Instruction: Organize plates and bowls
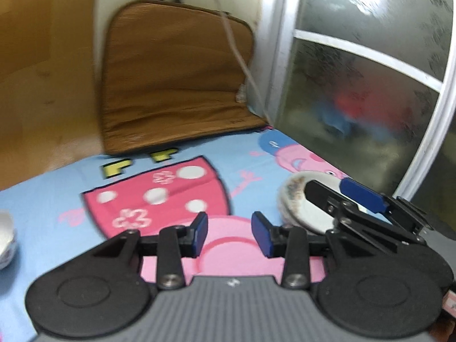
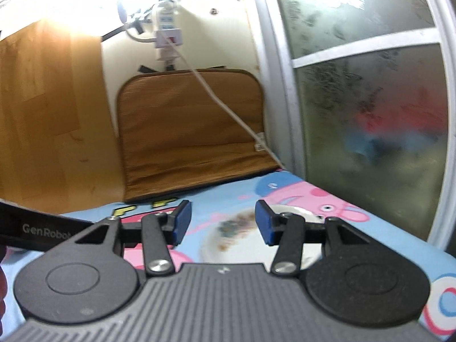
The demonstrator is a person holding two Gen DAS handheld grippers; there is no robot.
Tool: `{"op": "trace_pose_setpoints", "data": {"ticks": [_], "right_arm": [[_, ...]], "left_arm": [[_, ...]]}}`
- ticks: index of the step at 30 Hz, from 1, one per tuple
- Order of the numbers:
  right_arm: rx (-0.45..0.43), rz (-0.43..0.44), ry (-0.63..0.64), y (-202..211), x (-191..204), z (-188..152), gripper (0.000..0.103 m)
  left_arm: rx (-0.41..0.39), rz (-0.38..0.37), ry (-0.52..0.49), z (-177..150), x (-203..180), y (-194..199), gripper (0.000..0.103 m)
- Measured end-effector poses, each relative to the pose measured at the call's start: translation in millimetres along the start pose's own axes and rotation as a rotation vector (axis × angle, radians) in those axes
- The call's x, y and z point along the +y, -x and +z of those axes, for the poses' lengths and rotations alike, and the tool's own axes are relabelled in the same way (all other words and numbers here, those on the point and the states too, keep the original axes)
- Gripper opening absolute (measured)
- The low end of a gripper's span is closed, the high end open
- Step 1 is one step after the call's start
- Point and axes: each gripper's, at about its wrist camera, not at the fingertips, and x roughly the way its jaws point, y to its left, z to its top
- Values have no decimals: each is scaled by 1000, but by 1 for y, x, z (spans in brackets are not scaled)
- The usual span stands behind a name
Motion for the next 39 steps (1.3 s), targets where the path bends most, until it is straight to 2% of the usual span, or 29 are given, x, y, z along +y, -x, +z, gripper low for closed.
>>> {"op": "trace_pose_setpoints", "data": {"ticks": [3, 7, 12, 15, 18, 22, 28, 33, 37, 38, 39], "right_arm": [[17, 46, 36, 0, 20, 0, 52], [79, 144, 65, -5, 50, -1, 52], [211, 296, 61, -24, 94, -4, 52], [286, 386, 69, -39, 126, -4, 52], [335, 444, 75, -55, 158, -2, 52], [377, 483, 74, -77, 190, 0, 52], [439, 498, 75, -114, 226, -1, 51], [502, 515, 53, -139, 241, -9, 37], [545, 541, 18, -150, 245, -18, 22], [543, 548, 20, -149, 244, -19, 17], [539, 553, 27, -146, 244, -20, 11]], "left_arm": [[-21, 49, 37, -11, 29, 16, 35], [-19, 169, 101, -35, 79, 36, 35], [4, 300, 283, -65, 158, 61, 34], [6, 336, 394, -71, 199, 74, 34], [-24, 367, 436, -65, 225, 87, 34], [-46, 384, 456, -54, 246, 91, 34], [-15, 395, 483, -47, 264, 71, 34], [9, 396, 471, -49, 264, 54, 32], [19, 363, 477, -54, 266, 45, 23], [16, 353, 463, -53, 262, 45, 16], [16, 356, 442, -52, 257, 44, 16]]}}
